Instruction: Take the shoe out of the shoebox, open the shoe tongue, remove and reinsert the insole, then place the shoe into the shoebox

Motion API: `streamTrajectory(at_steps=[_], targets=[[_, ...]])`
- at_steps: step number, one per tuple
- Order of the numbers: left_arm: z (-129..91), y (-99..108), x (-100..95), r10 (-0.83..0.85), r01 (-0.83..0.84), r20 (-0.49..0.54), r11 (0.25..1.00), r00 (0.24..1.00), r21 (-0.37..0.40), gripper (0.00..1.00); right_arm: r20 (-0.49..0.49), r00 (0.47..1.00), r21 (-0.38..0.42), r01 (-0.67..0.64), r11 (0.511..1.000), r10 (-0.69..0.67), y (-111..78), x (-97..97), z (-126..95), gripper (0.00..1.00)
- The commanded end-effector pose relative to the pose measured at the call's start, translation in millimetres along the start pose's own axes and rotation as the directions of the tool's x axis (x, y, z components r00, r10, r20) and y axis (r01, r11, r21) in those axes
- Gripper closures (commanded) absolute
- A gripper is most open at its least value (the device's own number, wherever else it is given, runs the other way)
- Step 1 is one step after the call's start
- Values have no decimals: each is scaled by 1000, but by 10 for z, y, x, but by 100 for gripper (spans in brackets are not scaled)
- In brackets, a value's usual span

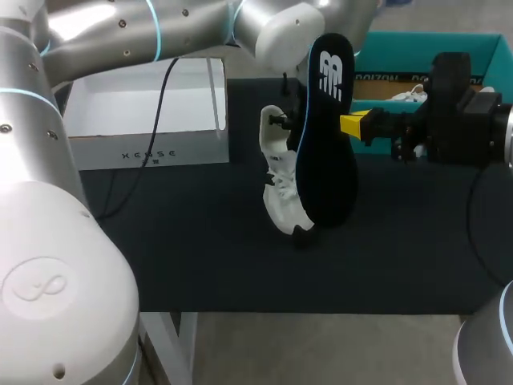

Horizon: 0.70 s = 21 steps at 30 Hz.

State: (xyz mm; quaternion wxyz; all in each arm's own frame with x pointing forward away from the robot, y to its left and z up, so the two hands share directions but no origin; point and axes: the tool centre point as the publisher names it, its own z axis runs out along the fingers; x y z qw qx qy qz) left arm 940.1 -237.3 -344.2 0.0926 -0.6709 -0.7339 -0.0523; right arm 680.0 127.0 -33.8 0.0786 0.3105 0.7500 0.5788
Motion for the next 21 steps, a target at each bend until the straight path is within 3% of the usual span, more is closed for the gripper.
streamTrajectory(at_steps=[1, 14, 21], targets=[[-2, 4, 34, -8, 8, -6, 1000, 1000, 2, 100, 3, 1000, -3, -1, 1000, 1, -22, 12, 0, 100], [103, -16, 124, -26, 27, -32, 999, 999, 32, 100, 3, 1000, -3, -1, 1000, 1, -22, 12, 0, 100], [318, 30, 27, -11, 15, -73, 998, 997, 58, 100, 3, 1000, -3, -1, 1000, 1, -22, 12, 0, 100]])
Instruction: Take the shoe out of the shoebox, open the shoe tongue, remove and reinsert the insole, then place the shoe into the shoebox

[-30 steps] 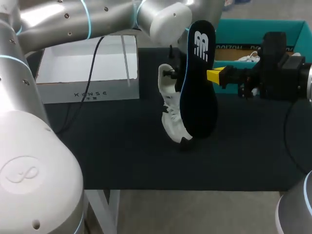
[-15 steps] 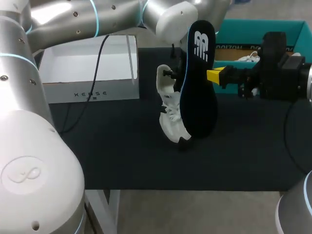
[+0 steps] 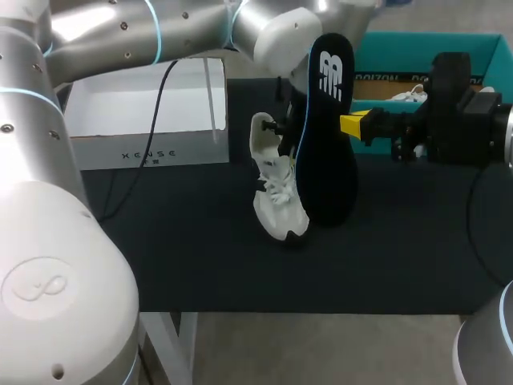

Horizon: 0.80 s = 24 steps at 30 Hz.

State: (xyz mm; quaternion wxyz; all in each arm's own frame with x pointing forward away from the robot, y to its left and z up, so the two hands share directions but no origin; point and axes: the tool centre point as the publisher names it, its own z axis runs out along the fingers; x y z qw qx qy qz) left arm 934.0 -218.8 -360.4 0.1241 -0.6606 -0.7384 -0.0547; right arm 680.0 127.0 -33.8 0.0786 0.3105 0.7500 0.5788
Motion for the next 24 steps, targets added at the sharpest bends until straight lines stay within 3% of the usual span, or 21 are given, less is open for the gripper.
streamTrajectory(at_steps=[1, 8, 9, 10, 11, 19, 24], targets=[[136, 75, -149, 11, -10, -27, 1000, 1000, 24, 100, 3, 1000, -3, -1, 1000, 1, -22, 12, 0, 100], [256, 84, -222, 29, -28, -39, 999, 999, 46, 100, 3, 1000, -3, -1, 1000, 1, -22, 12, 0, 100], [261, 83, -223, 30, -28, -39, 999, 999, 45, 76, 3, 1000, -3, -1, 1000, 1, -22, 12, 0, 100], [264, 81, -223, 28, -27, -36, 999, 999, 41, 17, 3, 1000, -3, -1, 1000, 1, -22, 12, 0, 100], [264, 78, -221, 28, -26, -29, 999, 999, 37, 0, 3, 1000, -3, -1, 1000, 1, -22, 12, 0, 100], [96, 6, -112, -38, 37, 38, 998, 999, 41, 0, 3, 1000, -3, -1, 1000, 1, -22, 12, 0, 100], [-80, 3, -66, -134, 116, 145, 985, 980, 126, 0, 3, 1000, -3, -1, 1000, 1, -22, 12, 0, 100]])
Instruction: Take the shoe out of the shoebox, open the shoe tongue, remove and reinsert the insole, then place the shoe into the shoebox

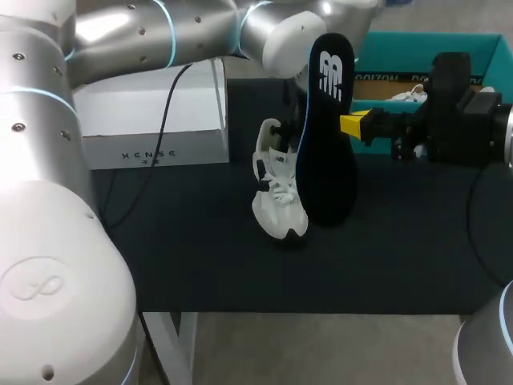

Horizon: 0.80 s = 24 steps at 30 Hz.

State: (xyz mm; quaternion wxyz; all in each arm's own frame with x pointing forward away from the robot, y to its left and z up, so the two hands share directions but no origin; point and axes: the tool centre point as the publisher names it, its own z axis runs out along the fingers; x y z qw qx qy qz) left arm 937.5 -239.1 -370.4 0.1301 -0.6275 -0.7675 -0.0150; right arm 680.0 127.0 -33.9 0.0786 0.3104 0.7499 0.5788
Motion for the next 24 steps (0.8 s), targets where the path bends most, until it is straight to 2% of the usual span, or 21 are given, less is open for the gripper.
streamTrajectory(at_steps=[1, 6, 10, 13, 17, 24], targets=[[-185, 2, 160, -66, 55, 128, 995, 990, 84, 0, 3, 1000, -2, -1, 1000, 1, -21, 12, 0, 100], [-359, 77, 189, -237, 193, 211, 958, 948, 210, 0, 3, 1000, -2, -1, 1000, 1, -21, 12, 0, 100], [-438, 94, 189, -335, 273, 232, 925, 913, 263, 0, 3, 1000, -2, -1, 1000, 1, -21, 12, 0, 100], [-490, 107, 180, -389, 319, 276, 909, 879, 267, 0, 3, 1000, -2, -1, 1000, 1, -21, 12, 0, 100], [-608, 92, 221, -368, 283, 394, 924, 842, 258, 0, 3, 1000, -2, -1, 1000, 1, -21, 12, 0, 100], [-779, 78, 314, -338, 219, 517, 935, 786, 278, 0, 3, 1000, -2, -1, 1000, 1, -21, 12, 0, 100]])
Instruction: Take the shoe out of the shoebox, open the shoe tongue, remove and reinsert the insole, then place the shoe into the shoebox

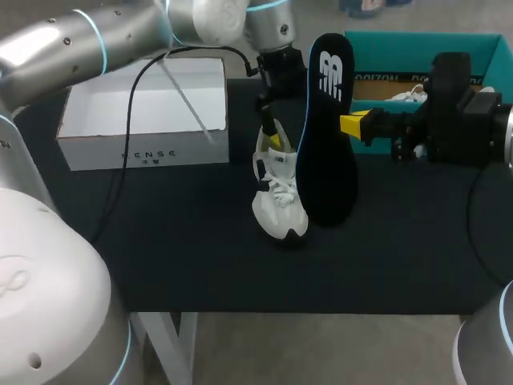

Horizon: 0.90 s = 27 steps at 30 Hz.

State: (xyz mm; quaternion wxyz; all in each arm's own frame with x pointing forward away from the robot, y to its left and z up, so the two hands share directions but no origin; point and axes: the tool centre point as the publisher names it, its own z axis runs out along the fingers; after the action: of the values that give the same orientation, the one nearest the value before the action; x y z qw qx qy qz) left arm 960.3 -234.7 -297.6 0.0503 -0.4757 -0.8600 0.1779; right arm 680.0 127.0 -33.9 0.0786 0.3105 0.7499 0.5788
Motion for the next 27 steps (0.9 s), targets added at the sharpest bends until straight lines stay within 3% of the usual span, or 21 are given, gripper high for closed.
streamTrajectory(at_steps=[1, 9, 16, 27], targets=[[-113, -31, 141, 33, -34, 219, 999, 975, 0, 0, 3, 1000, -2, -1, 1000, 1, -21, 12, 0, 100], [-276, -176, 175, 120, -146, 358, 988, 926, 46, 0, 3, 1000, -2, -1, 1000, 1, -21, 12, 0, 100], [-428, -325, 202, 171, -211, 442, 977, 881, 42, 0, 3, 1000, -2, -1, 1000, 1, -21, 12, 0, 100], [-629, -396, 180, 277, -360, 577, 932, 768, 31, 0, 3, 1000, -2, -1, 1000, 1, -21, 12, 0, 100]])
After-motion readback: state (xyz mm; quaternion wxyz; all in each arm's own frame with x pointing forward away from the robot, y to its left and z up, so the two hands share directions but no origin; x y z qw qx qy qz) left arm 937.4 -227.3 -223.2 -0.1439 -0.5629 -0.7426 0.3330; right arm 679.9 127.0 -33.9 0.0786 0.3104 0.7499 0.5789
